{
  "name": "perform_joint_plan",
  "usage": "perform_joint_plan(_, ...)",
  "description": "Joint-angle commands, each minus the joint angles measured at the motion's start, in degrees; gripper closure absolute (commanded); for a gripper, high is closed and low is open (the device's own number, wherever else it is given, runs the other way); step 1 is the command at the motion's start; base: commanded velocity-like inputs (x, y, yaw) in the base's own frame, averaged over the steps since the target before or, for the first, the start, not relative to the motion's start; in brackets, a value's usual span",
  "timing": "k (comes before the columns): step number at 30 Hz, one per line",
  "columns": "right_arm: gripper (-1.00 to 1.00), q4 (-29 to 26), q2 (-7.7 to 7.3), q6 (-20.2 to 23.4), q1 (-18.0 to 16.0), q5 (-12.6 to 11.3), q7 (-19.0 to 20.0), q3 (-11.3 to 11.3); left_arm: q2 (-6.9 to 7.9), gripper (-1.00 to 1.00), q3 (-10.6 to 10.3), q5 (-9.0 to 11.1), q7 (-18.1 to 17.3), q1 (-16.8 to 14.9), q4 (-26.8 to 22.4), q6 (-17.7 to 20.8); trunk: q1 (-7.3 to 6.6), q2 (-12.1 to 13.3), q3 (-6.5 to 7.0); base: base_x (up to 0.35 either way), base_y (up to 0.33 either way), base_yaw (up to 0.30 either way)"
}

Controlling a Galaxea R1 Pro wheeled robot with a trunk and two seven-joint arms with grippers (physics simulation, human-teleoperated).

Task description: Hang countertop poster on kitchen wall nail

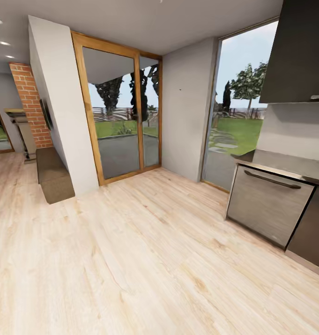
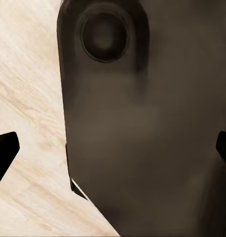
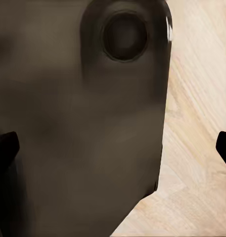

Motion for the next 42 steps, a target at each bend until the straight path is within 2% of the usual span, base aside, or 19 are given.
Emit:
perform_joint_plan(1,-1.0,-0.33,0.33,-0.33,-0.34,0.24,0.09,0.1,-0.33,-1.0,0.31,-0.09,-0.33,0.33,-0.33,-0.09,0.0,-0.01,-0.03,0.0,0.0,0.0)
perform_joint_plan(10,-1.0,-0.79,0.45,-3.22,-0.86,0.25,0.09,0.19,-3.1,-1.0,0.12,-0.06,-0.5,2.11,-3.01,-0.09,0.0,-0.01,-0.03,0.0,0.0,0.0)
perform_joint_plan(22,-1.0,-0.79,0.45,-6.45,-0.86,0.25,0.09,0.19,-3.1,-1.0,0.12,-0.06,-0.5,2.11,-3.01,-0.09,0.0,-0.01,-0.03,0.0,0.0,0.0)
perform_joint_plan(24,-1.0,-0.97,0.12,-5.79,-0.82,0.03,0.04,0.05,-2.6,-1.0,0.08,-0.13,-0.32,1.93,-3.02,-0.1,0.0,-0.01,-0.03,0.0,0.0,0.0)
perform_joint_plan(33,-1.0,-3.88,-0.45,-8.71,-0.88,-0.41,-0.08,-0.32,-0.76,-1.0,0.15,-0.42,0.01,1.92,-5.92,-0.09,0.0,-0.01,-0.03,0.0,0.0,0.0)
perform_joint_plan(34,-1.0,-25.04,-0.46,-9.9,-0.88,-0.42,-0.08,-0.35,-0.64,-1.0,0.16,-0.42,0.01,1.92,-28.71,-0.09,0.0,-0.01,-0.03,0.0,0.0,0.0)
perform_joint_plan(35,-1.0,-27.78,-0.49,-9.97,-0.88,-0.46,-0.08,-0.41,-0.47,-1.0,0.26,-0.43,0.07,1.92,-31.92,-0.09,0.0,-0.01,-0.03,0.0,0.0,0.0)
perform_joint_plan(38,-1.0,-30.89,-0.51,-10.05,-0.89,-0.49,-0.09,-0.43,-0.22,-1.0,0.51,-0.39,0.07,1.92,-36.1,-0.12,0.0,-0.01,-0.03,0.0,0.0,0.0)
perform_joint_plan(42,-1.0,-32.19,-0.52,-10.15,-0.89,-0.5,-0.04,-0.43,-0.12,-1.0,0.38,-0.36,-0.02,1.91,-39.35,-0.13,0.0,-0.01,-0.03,0.0,0.0,0.0)
